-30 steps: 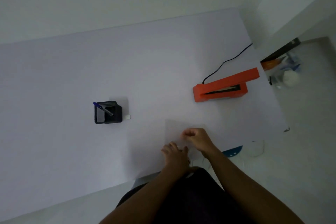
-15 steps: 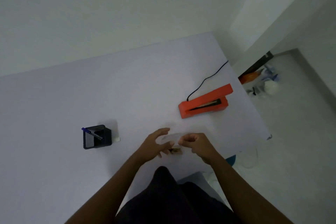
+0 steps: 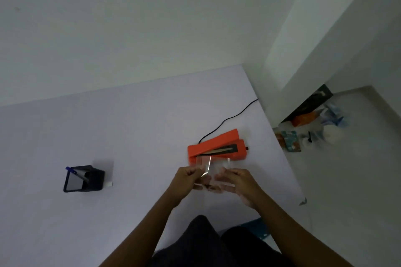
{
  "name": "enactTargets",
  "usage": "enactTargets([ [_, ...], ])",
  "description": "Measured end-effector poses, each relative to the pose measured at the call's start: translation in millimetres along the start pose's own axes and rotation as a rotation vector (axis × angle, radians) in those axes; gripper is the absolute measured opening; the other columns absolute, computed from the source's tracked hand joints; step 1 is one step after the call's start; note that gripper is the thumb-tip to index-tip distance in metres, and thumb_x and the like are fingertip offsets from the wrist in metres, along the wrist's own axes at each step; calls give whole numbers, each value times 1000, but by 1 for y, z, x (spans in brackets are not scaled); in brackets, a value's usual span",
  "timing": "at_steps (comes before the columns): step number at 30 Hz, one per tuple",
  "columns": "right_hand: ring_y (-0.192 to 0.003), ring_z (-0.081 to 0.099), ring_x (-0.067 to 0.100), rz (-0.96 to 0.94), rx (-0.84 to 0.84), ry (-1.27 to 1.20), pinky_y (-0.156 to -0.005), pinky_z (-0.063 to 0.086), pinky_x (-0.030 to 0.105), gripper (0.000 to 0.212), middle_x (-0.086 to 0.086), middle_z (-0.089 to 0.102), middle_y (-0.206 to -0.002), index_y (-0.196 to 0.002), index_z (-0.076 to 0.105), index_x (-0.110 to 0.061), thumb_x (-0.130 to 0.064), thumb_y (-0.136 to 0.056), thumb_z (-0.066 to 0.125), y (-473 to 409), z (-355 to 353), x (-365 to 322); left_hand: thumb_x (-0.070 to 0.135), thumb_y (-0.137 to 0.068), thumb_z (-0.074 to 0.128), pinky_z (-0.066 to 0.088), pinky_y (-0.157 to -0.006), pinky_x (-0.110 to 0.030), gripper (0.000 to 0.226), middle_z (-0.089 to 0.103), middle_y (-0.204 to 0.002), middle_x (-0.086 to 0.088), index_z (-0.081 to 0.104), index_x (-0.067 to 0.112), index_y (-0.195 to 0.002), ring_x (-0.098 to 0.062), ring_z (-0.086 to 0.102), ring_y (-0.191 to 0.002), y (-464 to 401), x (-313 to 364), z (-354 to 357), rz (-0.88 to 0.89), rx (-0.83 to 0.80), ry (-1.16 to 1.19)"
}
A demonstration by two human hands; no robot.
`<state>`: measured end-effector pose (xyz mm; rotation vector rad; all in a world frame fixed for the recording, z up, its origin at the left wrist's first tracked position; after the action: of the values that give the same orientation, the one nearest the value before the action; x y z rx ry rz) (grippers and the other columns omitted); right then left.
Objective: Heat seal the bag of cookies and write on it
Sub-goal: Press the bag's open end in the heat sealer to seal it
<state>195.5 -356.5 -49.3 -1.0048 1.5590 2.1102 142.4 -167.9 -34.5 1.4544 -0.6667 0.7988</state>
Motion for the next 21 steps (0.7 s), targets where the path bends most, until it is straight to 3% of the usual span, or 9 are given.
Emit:
enactTargets([
  [5, -97, 75, 27, 3, 52, -43, -93, 57, 37, 24, 18, 77, -104, -104, 74, 1, -19, -92, 70, -10, -36, -1, 28, -99, 55, 60, -83, -37, 29, 78, -93, -3, 77, 10, -95, -20, 74, -90, -15, -8, 33, -27, 102, 42],
  [9, -96, 75, 23, -43, 52, 36, -94, 57, 35, 23, 12, 79, -97, -100, 78, -4, -25, -91, 72, -15, -53, -11, 31, -100, 55, 60, -80, -36, 29, 78, -94, 0, 77, 13, -95, -15, 73, -91, -24, -14, 48, -13, 168, 16],
  [16, -92, 76, 20, -71, -13, 157, -84, 60, 31, 23, 6, 80, -96, -102, 76, -10, -29, -90, 73, -33, -50, -23, 26, -100, 54, 60, -65, -36, 21, 78, -86, -5, 72, 14, -99, -18, 76, -75, -35, -13, 46, -25, 313, -15],
  [21, -88, 75, 17, -25, 11, 202, -74, 61, 28, 19, 5, 79, -96, -98, 77, -11, -28, -90, 73, -48, -52, -15, 24, -99, 56, 59, -61, -34, 22, 77, -83, -5, 72, 10, -98, -21, 75, -71, -44, -19, 41, -72, 330, -39],
])
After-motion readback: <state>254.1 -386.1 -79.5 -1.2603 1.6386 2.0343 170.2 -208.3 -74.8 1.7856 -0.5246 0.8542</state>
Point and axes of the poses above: each hand's wrist, its own y-axis away from the middle knuckle, its own z-axis out of the palm, x = y × z, the point moved 4 cm from there along -y, towards the middle knuckle
